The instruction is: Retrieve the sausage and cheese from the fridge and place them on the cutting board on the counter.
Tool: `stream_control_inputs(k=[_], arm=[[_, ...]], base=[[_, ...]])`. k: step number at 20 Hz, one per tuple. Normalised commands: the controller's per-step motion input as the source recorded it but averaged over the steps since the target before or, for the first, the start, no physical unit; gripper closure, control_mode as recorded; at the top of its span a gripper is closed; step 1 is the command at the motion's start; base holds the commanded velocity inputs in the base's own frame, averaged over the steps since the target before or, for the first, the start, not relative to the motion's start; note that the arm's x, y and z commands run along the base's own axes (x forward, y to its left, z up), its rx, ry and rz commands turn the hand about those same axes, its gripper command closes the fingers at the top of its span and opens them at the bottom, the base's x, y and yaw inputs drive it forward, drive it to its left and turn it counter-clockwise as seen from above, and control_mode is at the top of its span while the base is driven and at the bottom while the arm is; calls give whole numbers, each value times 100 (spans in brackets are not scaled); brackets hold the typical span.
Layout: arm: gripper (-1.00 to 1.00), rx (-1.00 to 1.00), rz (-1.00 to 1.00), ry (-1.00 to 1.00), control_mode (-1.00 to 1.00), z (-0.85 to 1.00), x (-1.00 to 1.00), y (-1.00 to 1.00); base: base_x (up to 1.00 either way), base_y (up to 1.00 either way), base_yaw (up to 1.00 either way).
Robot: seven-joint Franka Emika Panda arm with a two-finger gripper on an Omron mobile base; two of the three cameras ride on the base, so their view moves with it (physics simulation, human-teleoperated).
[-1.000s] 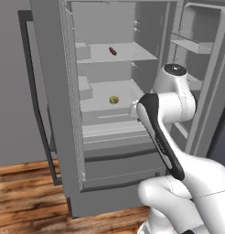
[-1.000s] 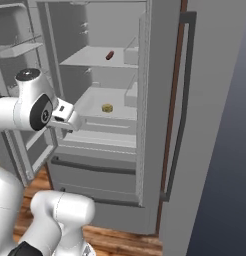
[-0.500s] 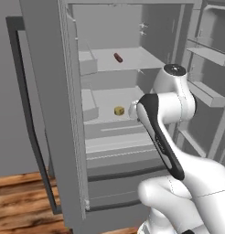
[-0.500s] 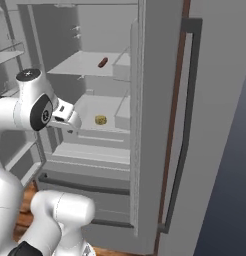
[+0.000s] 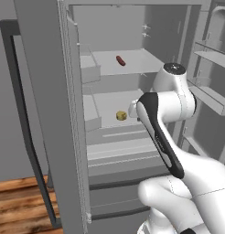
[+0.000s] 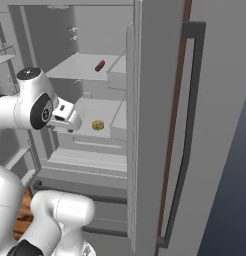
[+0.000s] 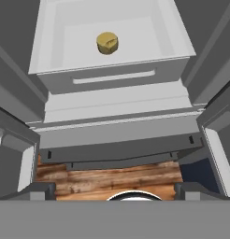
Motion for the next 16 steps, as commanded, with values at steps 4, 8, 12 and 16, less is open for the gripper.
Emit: stream_control_inputs(k=[4, 8, 12, 16], arm=[[-100, 0, 0, 0, 100, 0, 0, 0], [-100, 0, 0, 0, 100, 0, 0, 0], [-100, 0, 0, 0, 100, 0, 0, 0], [-100, 0, 0, 0, 100, 0, 0, 0]], base=[[0, 0, 0], [0, 0, 0], [0, 0, 0], [0, 0, 0]])
